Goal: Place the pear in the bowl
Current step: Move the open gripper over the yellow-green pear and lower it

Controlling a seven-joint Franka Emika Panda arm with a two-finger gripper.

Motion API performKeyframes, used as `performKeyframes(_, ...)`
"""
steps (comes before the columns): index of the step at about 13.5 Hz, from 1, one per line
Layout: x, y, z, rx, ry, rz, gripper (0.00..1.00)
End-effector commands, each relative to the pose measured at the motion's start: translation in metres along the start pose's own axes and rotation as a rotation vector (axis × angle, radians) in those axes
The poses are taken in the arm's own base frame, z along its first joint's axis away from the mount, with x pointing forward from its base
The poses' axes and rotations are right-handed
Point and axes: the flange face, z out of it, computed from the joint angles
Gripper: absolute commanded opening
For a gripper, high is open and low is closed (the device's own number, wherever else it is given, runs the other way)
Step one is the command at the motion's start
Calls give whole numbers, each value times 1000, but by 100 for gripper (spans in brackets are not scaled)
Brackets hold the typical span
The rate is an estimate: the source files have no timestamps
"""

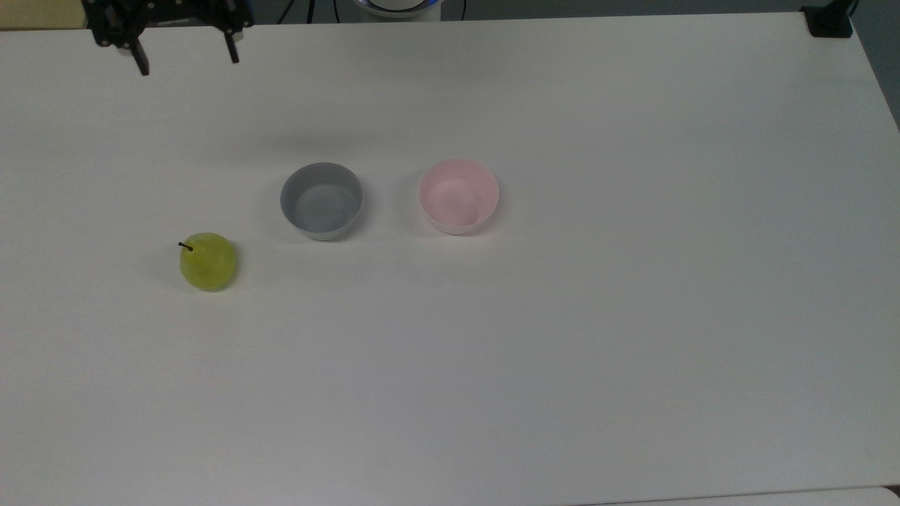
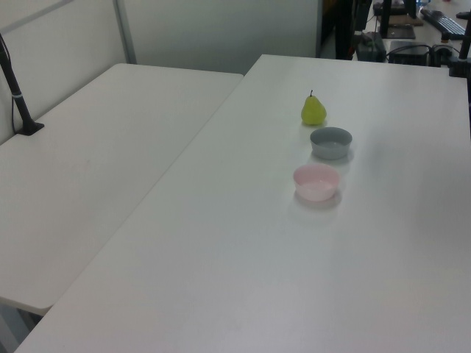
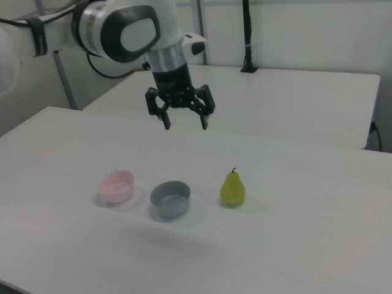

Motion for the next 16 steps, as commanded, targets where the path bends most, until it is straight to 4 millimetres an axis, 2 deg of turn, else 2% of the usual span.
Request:
performKeyframes(1, 9, 20, 33, -27, 20, 11, 100)
performKeyframes(4, 14, 26, 67, -27, 29, 20, 100)
performKeyframes(9, 14, 25, 123, 14, 127, 104, 100)
performKeyframes(16, 26, 37, 189, -30, 158, 173, 100)
